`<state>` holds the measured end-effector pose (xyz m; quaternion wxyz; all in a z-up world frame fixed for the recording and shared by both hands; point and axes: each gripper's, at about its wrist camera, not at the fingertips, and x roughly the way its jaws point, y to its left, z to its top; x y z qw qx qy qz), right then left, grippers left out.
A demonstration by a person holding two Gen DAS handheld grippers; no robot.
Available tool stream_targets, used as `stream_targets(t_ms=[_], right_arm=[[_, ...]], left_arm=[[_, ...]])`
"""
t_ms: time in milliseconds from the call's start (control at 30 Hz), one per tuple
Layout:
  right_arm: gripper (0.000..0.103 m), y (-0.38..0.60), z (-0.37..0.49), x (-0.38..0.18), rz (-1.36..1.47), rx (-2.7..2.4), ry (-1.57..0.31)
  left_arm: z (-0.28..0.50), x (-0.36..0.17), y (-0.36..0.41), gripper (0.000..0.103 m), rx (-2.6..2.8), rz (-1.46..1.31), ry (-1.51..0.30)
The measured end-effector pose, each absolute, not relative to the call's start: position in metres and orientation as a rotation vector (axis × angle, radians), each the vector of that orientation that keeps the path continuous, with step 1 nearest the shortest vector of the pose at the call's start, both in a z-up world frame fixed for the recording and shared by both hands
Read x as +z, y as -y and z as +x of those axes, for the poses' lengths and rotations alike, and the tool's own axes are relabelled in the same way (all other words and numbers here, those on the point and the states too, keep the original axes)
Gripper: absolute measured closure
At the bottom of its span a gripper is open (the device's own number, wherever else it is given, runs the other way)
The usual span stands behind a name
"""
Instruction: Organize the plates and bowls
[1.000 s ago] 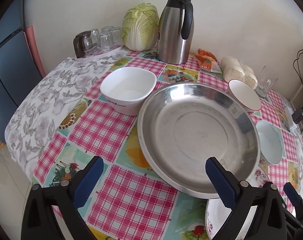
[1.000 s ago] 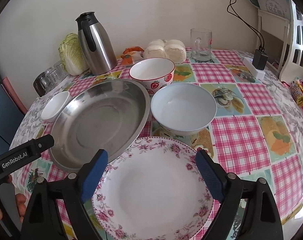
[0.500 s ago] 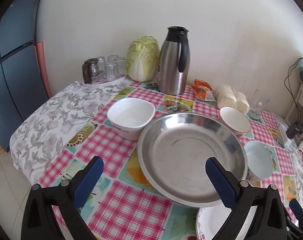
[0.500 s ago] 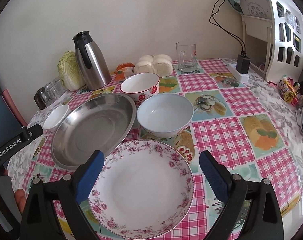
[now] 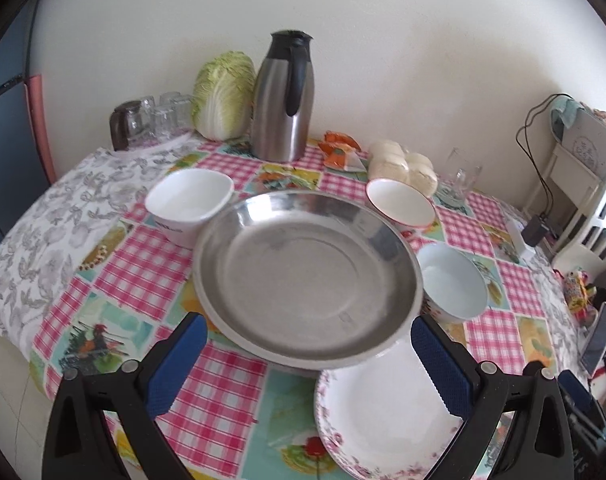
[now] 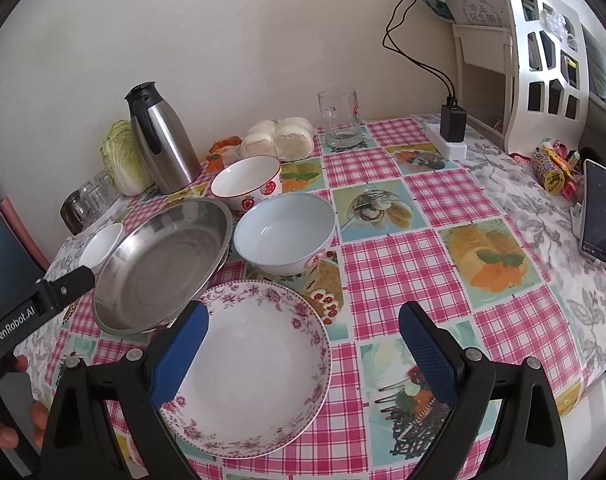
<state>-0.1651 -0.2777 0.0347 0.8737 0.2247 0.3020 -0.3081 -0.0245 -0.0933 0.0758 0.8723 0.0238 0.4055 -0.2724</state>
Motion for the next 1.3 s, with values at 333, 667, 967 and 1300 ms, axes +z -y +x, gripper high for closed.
stream_targets(t_ms=[333, 667, 967, 1300], right_arm=[[0.007, 0.303, -0.183, 0.022, 0.549, -0.671, -0.664], [0.007, 0.3, -0.164, -0.012, 0.57, -0.601, -0.786], [0.023, 0.302, -0.157, -0.03, 0.633, -0.574, -0.833], [0.063, 0.311, -0.157, -0.048, 0.743, -0.552, -0.847]], left_arm=[[-0.027, 0.048, 0.108, 0.001, -0.552, 0.018, -1.039], [-0.027, 0.011, 0.123, 0.011, -0.547, 0.089, -1.196], [-0.017, -0.018, 0.126, 0.015, -0.501, 0.114, -1.289], [-0.015, -0.023, 0.134, 0.044, -0.502, 0.114, -1.275]])
